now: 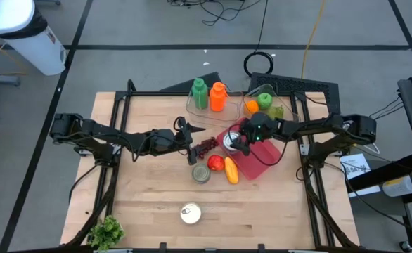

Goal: Pick & Place Food Item
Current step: Put the green tuna can into the pink bin

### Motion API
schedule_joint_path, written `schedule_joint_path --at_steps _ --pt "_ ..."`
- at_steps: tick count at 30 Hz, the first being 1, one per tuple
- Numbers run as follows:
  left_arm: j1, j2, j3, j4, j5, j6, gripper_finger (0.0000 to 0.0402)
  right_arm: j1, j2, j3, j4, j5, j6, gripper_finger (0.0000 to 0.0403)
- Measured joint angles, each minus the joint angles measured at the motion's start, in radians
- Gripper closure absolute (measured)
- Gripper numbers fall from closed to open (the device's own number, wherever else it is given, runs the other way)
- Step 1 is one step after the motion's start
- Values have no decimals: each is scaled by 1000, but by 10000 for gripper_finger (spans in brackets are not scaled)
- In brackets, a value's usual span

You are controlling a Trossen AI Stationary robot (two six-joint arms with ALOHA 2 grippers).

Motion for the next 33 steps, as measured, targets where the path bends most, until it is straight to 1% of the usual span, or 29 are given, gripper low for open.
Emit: schedule_joint_path --at_steps 4,5,11,13,19,25,30,33 --pt "0 0 0 0 0 0 101 0 -14 0 -7 6 -20 52" --pt "0 0 0 -1 0 0 101 1 -20 0 -7 23 -28 53" --pt "0 0 0 -7 0 0 101 35 -58 0 -10 190 -126 61" --pt "0 0 0 -7 0 0 101 53 -63 0 -12 228 -159 61" --pt "0 0 0 -7 0 0 100 95 -64 0 -12 234 -174 61" --pt "0 0 0 -6 0 0 94 111 -65 0 -46 237 -172 62" --pt "0 0 0 -7 0 0 99 112 -65 0 -100 359 -188 66" --pt "0 0 0 -7 0 0 102 112 -65 0 -135 367 -188 67"
